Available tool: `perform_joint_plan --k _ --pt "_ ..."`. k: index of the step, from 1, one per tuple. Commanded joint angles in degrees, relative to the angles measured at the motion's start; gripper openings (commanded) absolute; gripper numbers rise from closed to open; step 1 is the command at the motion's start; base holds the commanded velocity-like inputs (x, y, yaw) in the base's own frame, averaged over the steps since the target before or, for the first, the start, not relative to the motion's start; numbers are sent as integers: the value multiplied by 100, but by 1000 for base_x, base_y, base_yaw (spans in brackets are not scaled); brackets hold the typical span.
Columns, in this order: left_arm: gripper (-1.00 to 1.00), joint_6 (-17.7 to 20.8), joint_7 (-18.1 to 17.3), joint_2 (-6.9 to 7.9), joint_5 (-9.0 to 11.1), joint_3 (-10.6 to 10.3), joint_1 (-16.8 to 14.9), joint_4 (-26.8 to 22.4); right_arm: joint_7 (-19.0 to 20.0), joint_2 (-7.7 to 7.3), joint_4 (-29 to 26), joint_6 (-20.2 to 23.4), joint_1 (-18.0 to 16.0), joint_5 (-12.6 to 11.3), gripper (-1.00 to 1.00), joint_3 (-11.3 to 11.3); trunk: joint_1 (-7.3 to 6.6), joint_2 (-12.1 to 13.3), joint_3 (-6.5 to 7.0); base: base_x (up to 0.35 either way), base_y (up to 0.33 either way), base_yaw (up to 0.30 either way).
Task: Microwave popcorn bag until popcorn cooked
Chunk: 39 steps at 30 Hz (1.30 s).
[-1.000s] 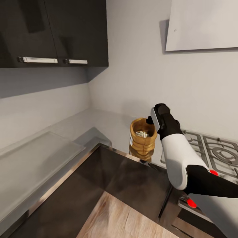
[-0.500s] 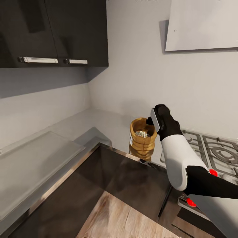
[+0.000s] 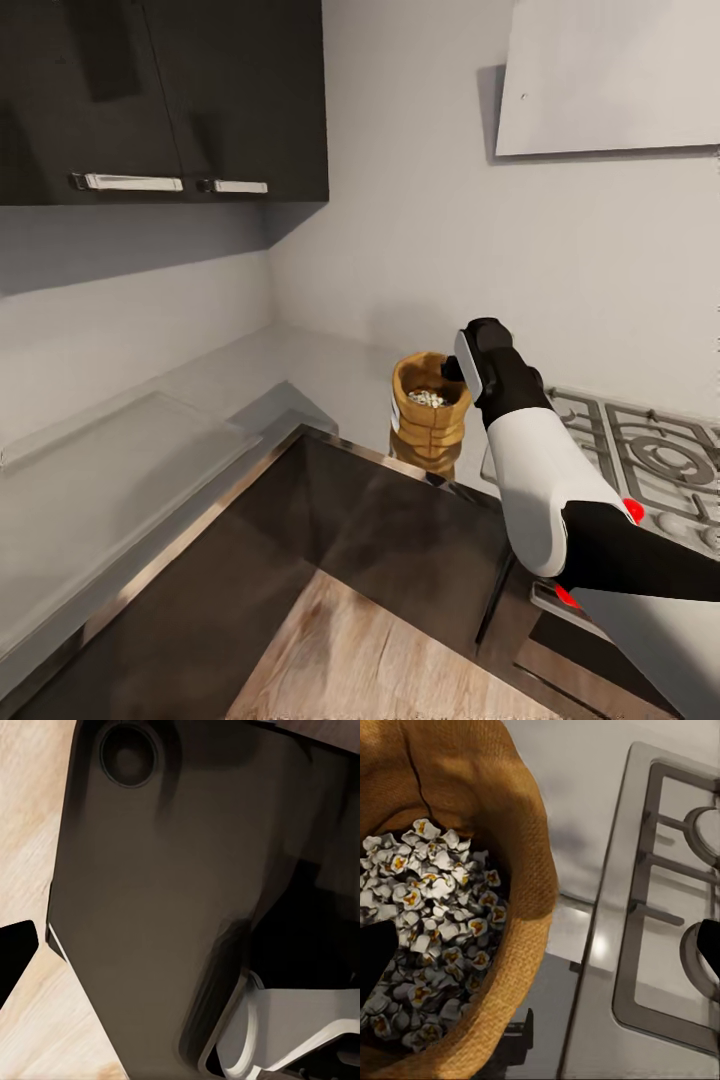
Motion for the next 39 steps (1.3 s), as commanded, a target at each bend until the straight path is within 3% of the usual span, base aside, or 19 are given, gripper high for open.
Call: perform_joint_plan --k 1,13,22,28,37,39 --pt "100 -4 3 -2 28 3 0 -4 29 8 -4 24 -5 55 100 -25 -2 -4 -6 -119 0 0" --pt "100 1 4 -2 30 4 -1 -5 46 8 18 24 -5 45 100 -25 -2 -4 -6 -14 0 0" --pt "100 -2 4 2 30 2 -1 -5 53 8 385 17 -5 45 100 -25 -2 -4 -6 0 0 0" --pt "100 -2 4 4 30 -2 -1 -5 53 8 756 -447 -5 46 100 -25 -2 -4 -6 0 0 0" --pt "100 0 4 -3 30 -3 1 -5 57 8 774 -547 -10 75 100 -32 -2 -4 -6 0 0 0" --pt "100 -3 4 -3 30 -3 0 -5 59 8 772 -842 -4 76 100 -34 -2 -4 -6 0 0 0"
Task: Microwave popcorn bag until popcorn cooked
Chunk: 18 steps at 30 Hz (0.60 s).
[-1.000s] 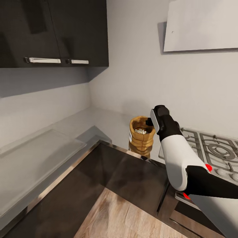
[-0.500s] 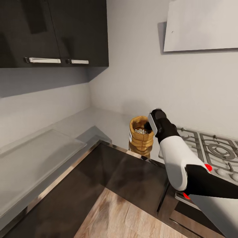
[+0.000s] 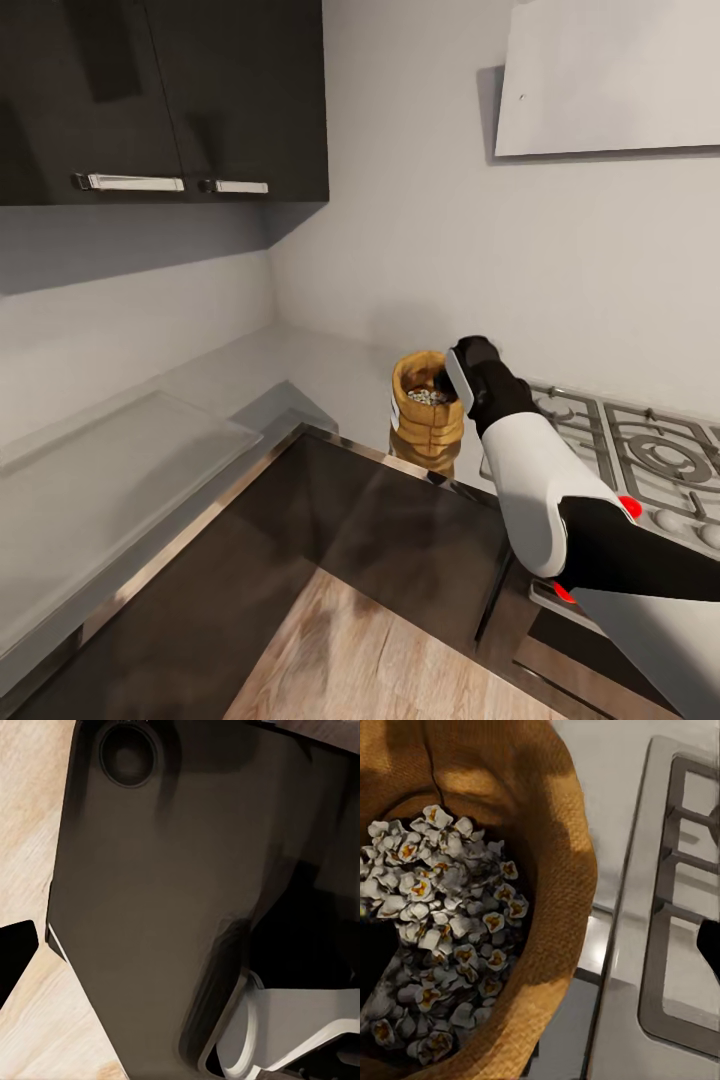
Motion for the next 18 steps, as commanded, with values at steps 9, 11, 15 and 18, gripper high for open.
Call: perform_joint_plan --k 9,11,15,18 --pt "100 -11 -4 -1 18 8 -1 -3 19 8 18 -412 4 45 100 -34 0 -4 -6 -29 0 0" --pt "100 -11 1 -1 18 9 -1 -2 10 8 19 -413 4 44 100 -34 0 -4 -6 -273 0 0" --pt "100 -11 -6 -1 18 4 0 -2 -25 8 142 -463 4 51 100 -34 0 -4 -6 -163 0 0" --pt "100 -11 -6 -1 18 1 0 -3 -17 8 280 -758 4 38 100 -34 0 -4 -6 -13 0 0"
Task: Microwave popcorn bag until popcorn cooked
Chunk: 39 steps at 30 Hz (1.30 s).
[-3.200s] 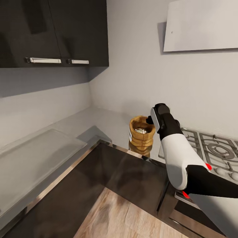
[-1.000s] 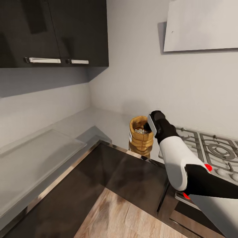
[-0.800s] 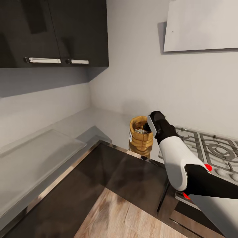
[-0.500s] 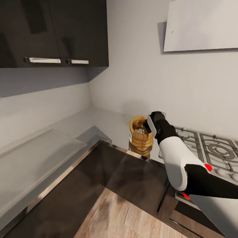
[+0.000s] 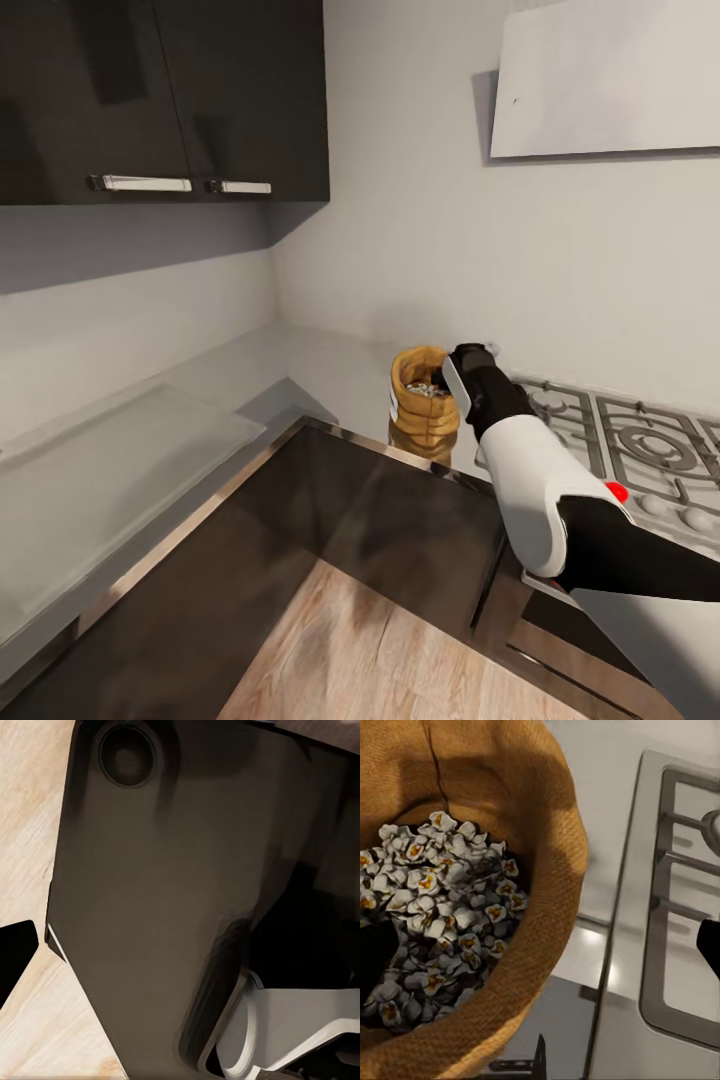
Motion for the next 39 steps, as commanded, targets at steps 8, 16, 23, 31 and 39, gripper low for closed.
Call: perform_joint_plan --k 8,16,23,31,39 --pt "100 -7 2 1 27 1 -1 -3 3 8 344 -567 -3 71 100 -36 0 -4 -6 -1 0 0" --pt "100 -7 6 5 27 1 -2 -1 13 8 365 -662 -2 51 100 -41 0 -4 -6 0 0 0" --pt "100 -7 3 3 27 1 -2 -3 58 8 386 -1026 123 -446 100 -45 0 -4 -6 0 0 0" --pt "100 -7 3 6 27 1 -2 -2 -4 8 573 -1100 127 -560 100 -48 0 -4 -6 0 0 0" --pt "100 -7 6 0 27 1 -1 -3 -4 -24 788 -1188 127 -565 100 -45 0 -4 -6 0 0 0"
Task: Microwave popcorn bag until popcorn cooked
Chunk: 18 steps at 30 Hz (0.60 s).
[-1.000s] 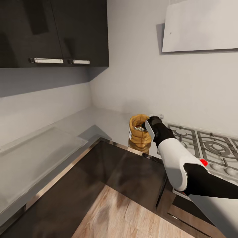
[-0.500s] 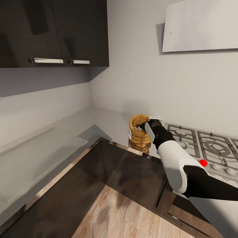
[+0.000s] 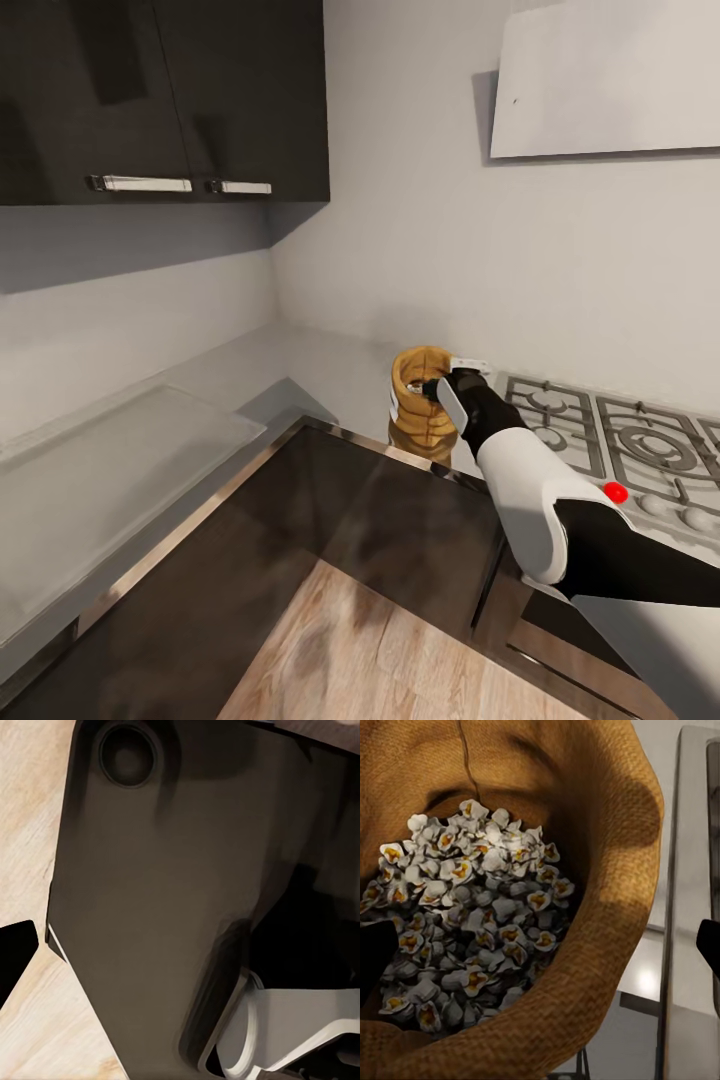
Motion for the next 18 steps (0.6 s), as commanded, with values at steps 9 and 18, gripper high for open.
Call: perform_joint_plan --k 9,18 --pt "100 -2 2 1 29 2 -1 -5 2 -3 143 41 1 6 100 -41 1 -3 -7 0 0 0" --pt "100 2 -3 11 36 2 -1 -5 20 -38 143 83 0 23 100 -39 1 -3 -7 65 -37 0"
